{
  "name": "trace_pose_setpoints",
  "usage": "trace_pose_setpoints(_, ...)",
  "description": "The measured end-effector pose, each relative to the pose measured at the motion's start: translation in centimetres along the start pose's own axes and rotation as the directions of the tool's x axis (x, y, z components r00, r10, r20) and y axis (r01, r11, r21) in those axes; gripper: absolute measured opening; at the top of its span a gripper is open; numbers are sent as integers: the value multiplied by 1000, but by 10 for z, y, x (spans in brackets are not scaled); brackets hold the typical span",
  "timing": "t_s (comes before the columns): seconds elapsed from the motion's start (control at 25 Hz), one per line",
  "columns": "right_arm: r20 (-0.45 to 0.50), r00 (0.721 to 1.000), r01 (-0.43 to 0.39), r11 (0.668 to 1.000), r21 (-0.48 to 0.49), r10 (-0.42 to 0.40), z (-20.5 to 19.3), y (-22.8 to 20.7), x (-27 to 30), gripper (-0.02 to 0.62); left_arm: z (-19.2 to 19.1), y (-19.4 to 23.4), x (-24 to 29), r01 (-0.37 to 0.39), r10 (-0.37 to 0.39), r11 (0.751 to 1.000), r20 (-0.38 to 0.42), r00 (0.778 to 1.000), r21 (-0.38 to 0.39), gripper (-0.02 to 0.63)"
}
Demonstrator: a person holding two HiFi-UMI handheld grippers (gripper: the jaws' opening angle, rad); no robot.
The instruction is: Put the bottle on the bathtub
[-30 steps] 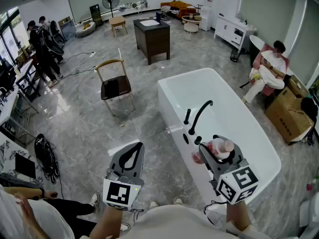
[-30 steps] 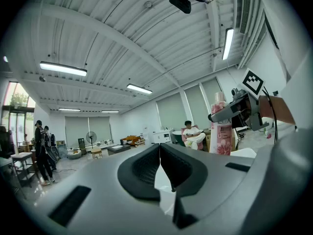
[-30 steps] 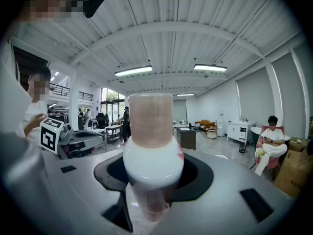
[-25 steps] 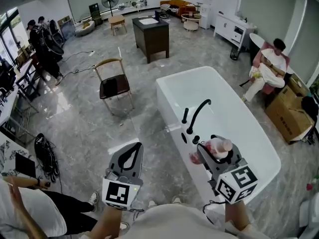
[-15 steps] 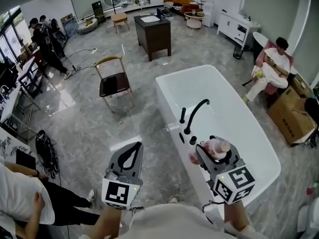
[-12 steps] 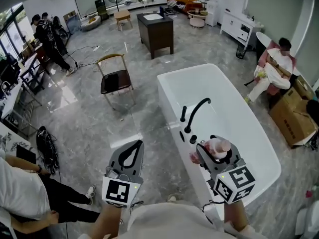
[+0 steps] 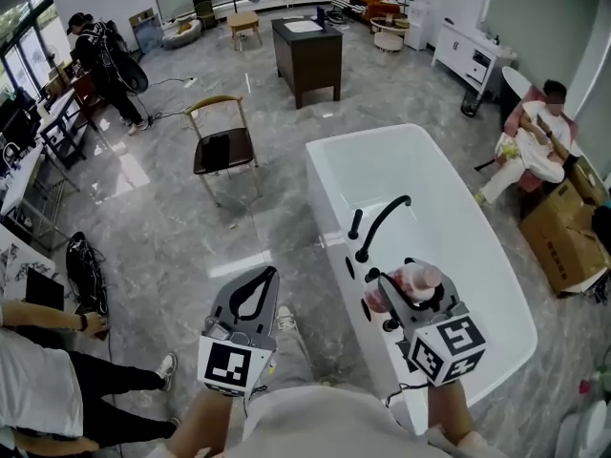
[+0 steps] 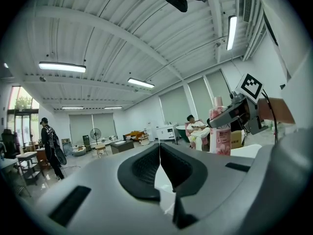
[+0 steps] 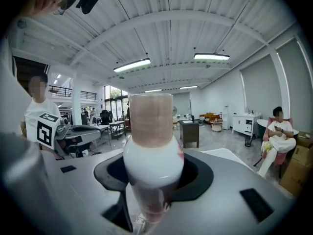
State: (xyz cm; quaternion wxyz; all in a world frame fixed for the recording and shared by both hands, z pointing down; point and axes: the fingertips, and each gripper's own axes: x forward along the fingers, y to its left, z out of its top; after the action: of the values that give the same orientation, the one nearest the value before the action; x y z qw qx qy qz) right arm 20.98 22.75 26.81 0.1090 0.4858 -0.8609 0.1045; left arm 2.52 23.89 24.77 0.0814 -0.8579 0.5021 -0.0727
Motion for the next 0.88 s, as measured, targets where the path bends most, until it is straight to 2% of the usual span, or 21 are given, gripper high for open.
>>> trace_pose_setpoints(0.16, -16, 1000, 16, 1000, 0, -16, 2, -13, 42, 233, -20, 26, 32, 23, -23, 1000, -11, 1000, 13, 21)
trace_pose_setpoints(0.36, -52, 998, 38, 999, 3, -38, 7, -33, 113, 233, -33, 73, 83, 25, -25, 999, -6, 1000, -32, 21)
trace_pose_setpoints(0.44, -66, 996, 56, 998, 11, -55, 11, -45, 143, 233, -42, 93, 106, 43, -43, 999, -21, 999, -13, 21)
trace_pose_setpoints(0.6, -75, 991, 113, 993, 32, -110, 19, -68, 214, 233, -67, 136, 156, 82, -81, 996, -41, 996, 20, 21)
trace_pose_setpoints(0.88, -108, 970, 225, 972, 71, -217, 9, -121, 334, 233, -119, 203, 246, 118, -118, 993, -79, 990, 4, 21)
